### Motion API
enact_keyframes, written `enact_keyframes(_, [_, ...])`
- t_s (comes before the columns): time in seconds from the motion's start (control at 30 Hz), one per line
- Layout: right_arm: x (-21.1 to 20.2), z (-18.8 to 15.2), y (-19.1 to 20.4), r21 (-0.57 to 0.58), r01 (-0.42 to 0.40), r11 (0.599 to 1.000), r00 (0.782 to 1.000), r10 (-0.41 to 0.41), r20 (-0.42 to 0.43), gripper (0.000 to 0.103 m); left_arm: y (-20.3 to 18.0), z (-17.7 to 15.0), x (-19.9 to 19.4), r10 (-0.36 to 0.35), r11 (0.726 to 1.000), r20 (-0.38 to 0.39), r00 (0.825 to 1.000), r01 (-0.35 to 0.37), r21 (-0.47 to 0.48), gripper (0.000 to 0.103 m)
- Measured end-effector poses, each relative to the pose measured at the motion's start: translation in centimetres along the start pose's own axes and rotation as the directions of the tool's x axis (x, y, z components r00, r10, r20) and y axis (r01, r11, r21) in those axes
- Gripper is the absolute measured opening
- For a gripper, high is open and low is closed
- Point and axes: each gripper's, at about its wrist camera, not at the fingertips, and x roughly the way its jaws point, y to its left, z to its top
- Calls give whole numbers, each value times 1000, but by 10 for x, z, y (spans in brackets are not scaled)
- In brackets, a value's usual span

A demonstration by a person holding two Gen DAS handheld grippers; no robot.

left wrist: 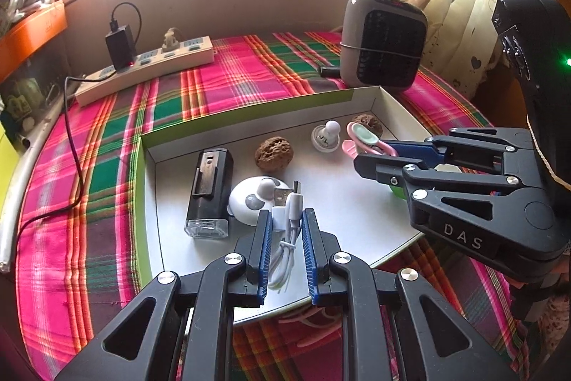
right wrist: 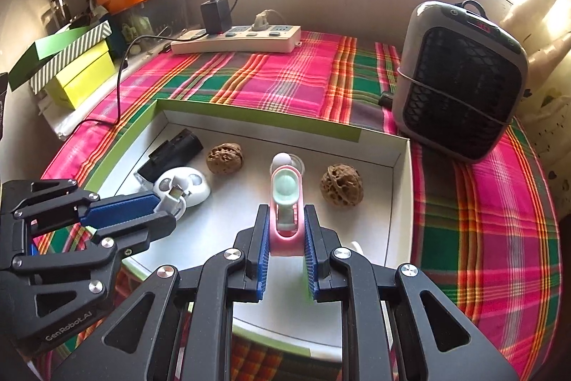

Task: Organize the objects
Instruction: 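Carry the cable with the left gripper into the box while the right gripper carries the pink holder, then open the left gripper to drop the cable while the right gripper releases the pink holder in the box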

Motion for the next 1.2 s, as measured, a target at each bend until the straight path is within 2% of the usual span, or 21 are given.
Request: enact_keyframes(1.2, [22,10,18,-101,1,995,998,-7,-59,18,-1,-1,10,-28,1000,-32,999,27,-5,16])
